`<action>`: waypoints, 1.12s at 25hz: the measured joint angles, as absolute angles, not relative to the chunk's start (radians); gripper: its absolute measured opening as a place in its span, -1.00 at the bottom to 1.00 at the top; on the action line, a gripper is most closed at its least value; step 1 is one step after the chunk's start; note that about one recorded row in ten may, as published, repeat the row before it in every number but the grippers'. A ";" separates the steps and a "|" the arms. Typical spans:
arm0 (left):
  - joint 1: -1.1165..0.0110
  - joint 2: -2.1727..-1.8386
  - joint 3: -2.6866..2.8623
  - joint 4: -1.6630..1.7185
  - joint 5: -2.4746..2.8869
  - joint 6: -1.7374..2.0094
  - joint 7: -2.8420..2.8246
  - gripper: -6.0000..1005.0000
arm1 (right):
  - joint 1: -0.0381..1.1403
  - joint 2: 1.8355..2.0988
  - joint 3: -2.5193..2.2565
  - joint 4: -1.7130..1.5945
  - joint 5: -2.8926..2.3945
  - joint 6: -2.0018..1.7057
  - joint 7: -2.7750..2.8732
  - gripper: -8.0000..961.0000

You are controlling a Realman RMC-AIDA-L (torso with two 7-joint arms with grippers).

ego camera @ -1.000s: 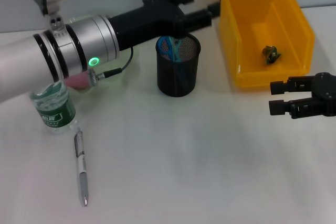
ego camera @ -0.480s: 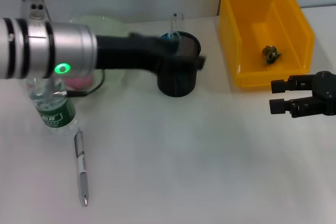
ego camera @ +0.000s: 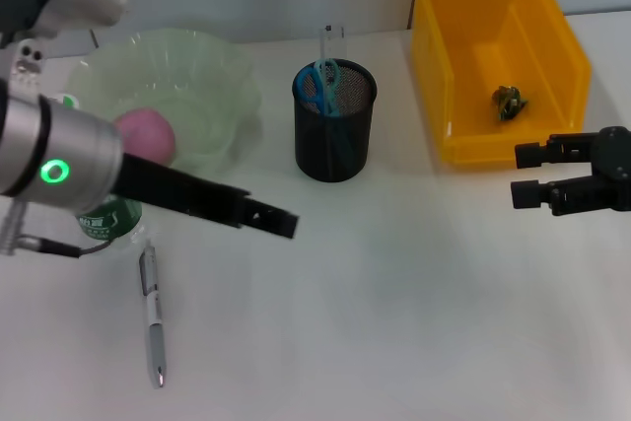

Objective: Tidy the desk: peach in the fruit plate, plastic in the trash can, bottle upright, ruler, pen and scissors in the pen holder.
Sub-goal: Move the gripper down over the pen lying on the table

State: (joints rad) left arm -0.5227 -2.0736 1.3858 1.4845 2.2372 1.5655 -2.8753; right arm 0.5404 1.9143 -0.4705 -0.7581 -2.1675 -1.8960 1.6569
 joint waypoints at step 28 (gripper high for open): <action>-0.771 -2.079 1.099 1.114 2.681 1.745 -2.884 0.48 | 0.564 1.912 -0.472 -0.825 -2.195 -1.944 1.677 0.73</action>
